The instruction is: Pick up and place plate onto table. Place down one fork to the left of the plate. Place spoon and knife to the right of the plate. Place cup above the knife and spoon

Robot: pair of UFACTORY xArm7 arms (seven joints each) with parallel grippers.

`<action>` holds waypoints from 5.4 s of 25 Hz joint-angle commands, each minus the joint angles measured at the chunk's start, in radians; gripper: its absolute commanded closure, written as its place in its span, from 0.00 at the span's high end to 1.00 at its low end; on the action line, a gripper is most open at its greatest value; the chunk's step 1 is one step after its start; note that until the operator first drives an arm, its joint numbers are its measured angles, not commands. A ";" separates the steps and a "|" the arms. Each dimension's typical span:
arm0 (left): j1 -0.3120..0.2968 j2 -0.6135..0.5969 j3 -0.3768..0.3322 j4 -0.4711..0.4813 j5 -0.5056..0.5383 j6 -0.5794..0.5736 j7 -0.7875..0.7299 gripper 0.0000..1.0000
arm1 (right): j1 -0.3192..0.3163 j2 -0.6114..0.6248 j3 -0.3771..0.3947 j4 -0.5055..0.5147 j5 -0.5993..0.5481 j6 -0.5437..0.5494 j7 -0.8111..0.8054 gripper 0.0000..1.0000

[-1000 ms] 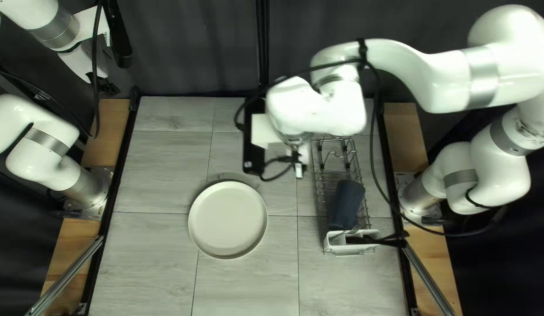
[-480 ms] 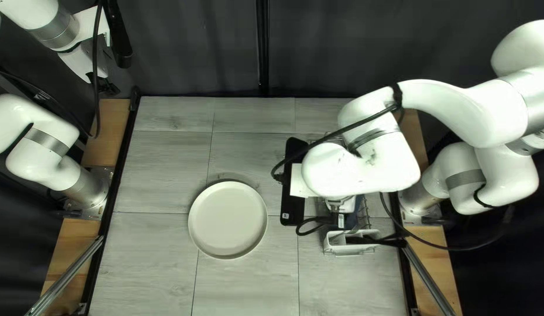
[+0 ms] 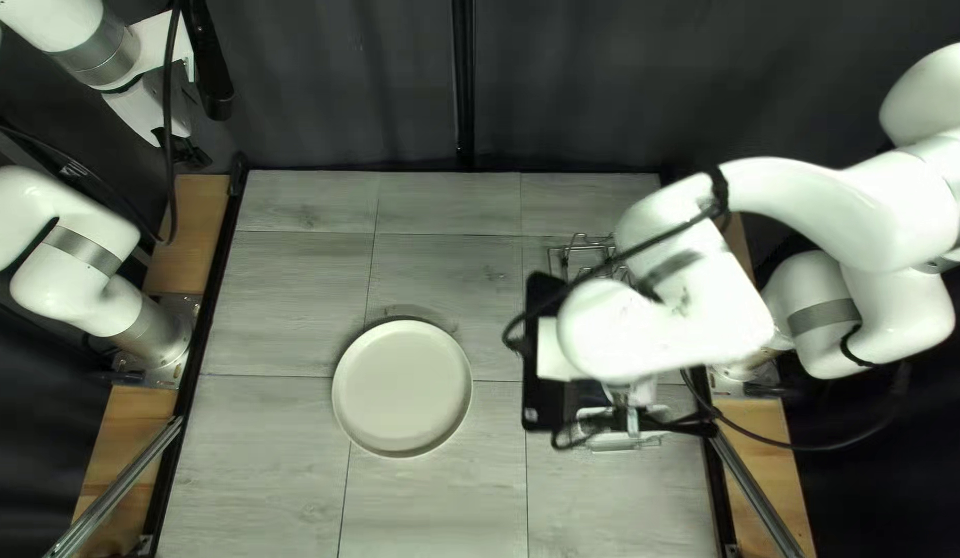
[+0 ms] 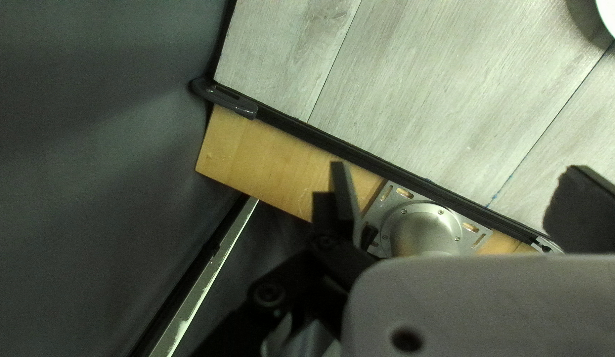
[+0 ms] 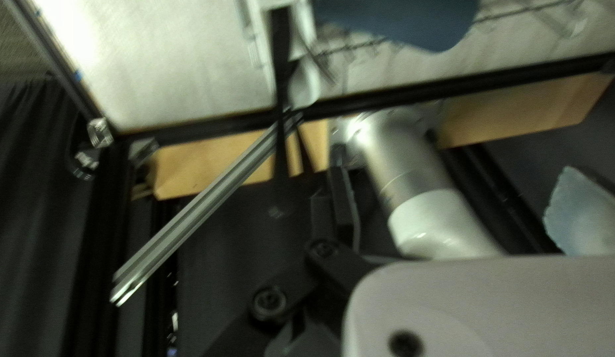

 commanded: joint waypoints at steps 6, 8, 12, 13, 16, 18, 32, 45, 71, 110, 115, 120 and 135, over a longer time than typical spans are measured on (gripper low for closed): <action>0.000 0.000 0.000 0.000 0.000 0.000 0.000 1.00 | 0.029 -0.015 0.041 -0.086 0.067 -0.085 0.074 1.00; 0.000 0.000 0.000 0.000 0.000 0.000 0.000 1.00 | 0.031 -0.029 0.042 -0.109 0.073 -0.100 0.077 1.00; 0.000 0.000 0.000 0.000 0.000 0.000 0.000 1.00 | 0.038 -0.041 0.056 -0.151 0.073 -0.153 0.098 1.00; 0.000 0.000 0.000 0.000 0.000 0.000 0.000 1.00 | 0.039 -0.045 0.058 -0.155 0.072 -0.156 0.101 1.00; 0.000 0.000 0.000 0.000 0.000 0.000 0.000 1.00 | 0.043 -0.084 0.060 -0.197 0.071 -0.172 0.103 1.00; 0.000 0.000 0.000 0.000 0.000 0.000 0.000 1.00 | 0.046 -0.106 0.061 -0.226 0.073 -0.185 0.099 1.00; 0.000 0.000 0.000 0.000 0.000 0.000 0.000 1.00 | 0.085 -0.168 0.084 -0.389 0.106 -0.261 0.065 1.00; 0.000 0.000 0.000 0.000 0.000 0.000 0.000 1.00 | 0.075 -0.101 0.078 -0.425 0.149 -0.277 0.080 0.68; 0.000 0.000 0.000 0.000 0.000 0.000 0.000 1.00 | 0.041 -0.087 0.045 -0.106 0.114 0.184 0.220 0.00; 0.000 0.000 0.000 0.000 0.000 0.000 0.000 1.00 | -0.116 0.107 -0.057 0.248 0.079 -0.117 0.571 0.00; 0.000 0.000 0.000 0.000 0.000 0.000 0.000 1.00 | -0.121 0.091 -0.071 0.191 0.088 -0.204 0.471 0.00; 0.000 0.000 0.000 0.000 0.000 0.000 0.000 1.00 | -0.091 0.232 -0.029 0.274 0.000 -0.218 0.802 0.00; 0.000 0.000 0.000 0.000 0.000 0.000 0.000 1.00 | -0.069 0.349 -0.042 0.267 -0.040 -0.318 1.120 0.00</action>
